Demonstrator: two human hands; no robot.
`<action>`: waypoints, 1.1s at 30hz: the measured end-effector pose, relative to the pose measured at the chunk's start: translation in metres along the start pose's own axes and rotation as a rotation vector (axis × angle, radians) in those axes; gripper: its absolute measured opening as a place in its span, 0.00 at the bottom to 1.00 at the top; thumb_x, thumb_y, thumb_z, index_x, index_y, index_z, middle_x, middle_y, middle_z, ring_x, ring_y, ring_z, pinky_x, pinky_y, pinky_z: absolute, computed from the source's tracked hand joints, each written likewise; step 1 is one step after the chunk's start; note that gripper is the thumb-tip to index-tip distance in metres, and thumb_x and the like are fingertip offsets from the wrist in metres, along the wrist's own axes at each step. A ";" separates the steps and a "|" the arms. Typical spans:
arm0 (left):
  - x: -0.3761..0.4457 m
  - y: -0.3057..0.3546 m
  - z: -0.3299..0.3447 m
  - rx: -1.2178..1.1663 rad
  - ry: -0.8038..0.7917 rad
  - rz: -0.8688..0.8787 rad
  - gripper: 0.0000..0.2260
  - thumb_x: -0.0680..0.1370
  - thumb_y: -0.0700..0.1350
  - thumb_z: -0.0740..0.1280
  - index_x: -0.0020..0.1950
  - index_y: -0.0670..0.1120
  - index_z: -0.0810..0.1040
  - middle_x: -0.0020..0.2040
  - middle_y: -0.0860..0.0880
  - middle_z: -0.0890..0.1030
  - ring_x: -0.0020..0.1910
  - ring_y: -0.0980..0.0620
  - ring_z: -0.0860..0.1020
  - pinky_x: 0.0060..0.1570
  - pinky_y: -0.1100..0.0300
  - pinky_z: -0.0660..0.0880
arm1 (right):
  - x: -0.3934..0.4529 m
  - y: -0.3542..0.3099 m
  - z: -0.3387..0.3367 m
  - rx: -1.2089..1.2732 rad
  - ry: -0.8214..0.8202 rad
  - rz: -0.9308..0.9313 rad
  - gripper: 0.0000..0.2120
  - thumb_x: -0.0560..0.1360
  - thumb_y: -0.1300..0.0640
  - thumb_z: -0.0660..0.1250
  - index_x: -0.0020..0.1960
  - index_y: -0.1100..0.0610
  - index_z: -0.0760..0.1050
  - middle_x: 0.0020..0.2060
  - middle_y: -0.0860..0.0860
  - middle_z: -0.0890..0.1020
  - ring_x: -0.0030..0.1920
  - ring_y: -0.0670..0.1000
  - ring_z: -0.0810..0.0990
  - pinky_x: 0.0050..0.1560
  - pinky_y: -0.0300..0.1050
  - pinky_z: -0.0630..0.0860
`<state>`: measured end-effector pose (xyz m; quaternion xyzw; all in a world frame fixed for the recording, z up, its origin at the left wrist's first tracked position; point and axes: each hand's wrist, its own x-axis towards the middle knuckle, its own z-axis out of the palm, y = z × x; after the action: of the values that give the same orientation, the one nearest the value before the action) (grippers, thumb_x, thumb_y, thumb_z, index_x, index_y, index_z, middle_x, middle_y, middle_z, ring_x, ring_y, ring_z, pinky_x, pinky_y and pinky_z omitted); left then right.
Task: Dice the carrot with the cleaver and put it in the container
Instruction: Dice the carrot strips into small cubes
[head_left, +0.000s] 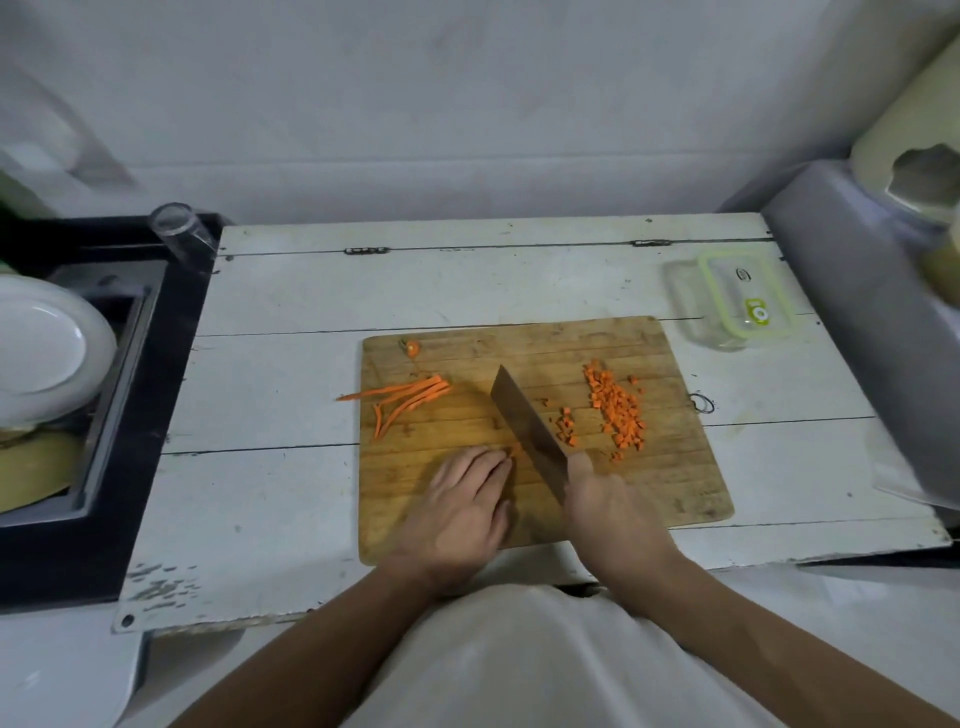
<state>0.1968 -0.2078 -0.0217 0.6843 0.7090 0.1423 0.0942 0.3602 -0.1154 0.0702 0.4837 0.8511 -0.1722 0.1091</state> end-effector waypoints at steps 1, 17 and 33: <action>0.001 -0.001 0.000 -0.010 -0.009 -0.007 0.24 0.84 0.54 0.55 0.78 0.45 0.69 0.75 0.50 0.70 0.76 0.51 0.63 0.79 0.53 0.56 | 0.000 -0.004 0.002 -0.030 -0.015 0.010 0.07 0.81 0.64 0.54 0.58 0.55 0.64 0.42 0.55 0.81 0.42 0.60 0.81 0.37 0.50 0.68; 0.015 -0.002 0.001 0.003 -0.094 -0.044 0.26 0.84 0.58 0.53 0.81 0.51 0.62 0.78 0.54 0.66 0.75 0.50 0.62 0.74 0.48 0.61 | -0.010 0.025 -0.006 0.093 0.097 0.015 0.03 0.84 0.55 0.54 0.56 0.53 0.63 0.37 0.53 0.79 0.38 0.60 0.80 0.37 0.52 0.74; 0.003 -0.013 -0.003 -0.050 -0.012 -0.115 0.23 0.82 0.52 0.55 0.73 0.46 0.74 0.70 0.51 0.74 0.71 0.50 0.67 0.70 0.51 0.71 | 0.010 -0.018 0.007 -0.019 -0.045 -0.023 0.08 0.80 0.66 0.52 0.55 0.55 0.61 0.43 0.56 0.82 0.44 0.62 0.82 0.36 0.51 0.69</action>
<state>0.1836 -0.2057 -0.0233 0.6409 0.7426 0.1502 0.1235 0.3398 -0.1183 0.0635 0.4688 0.8557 -0.1761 0.1306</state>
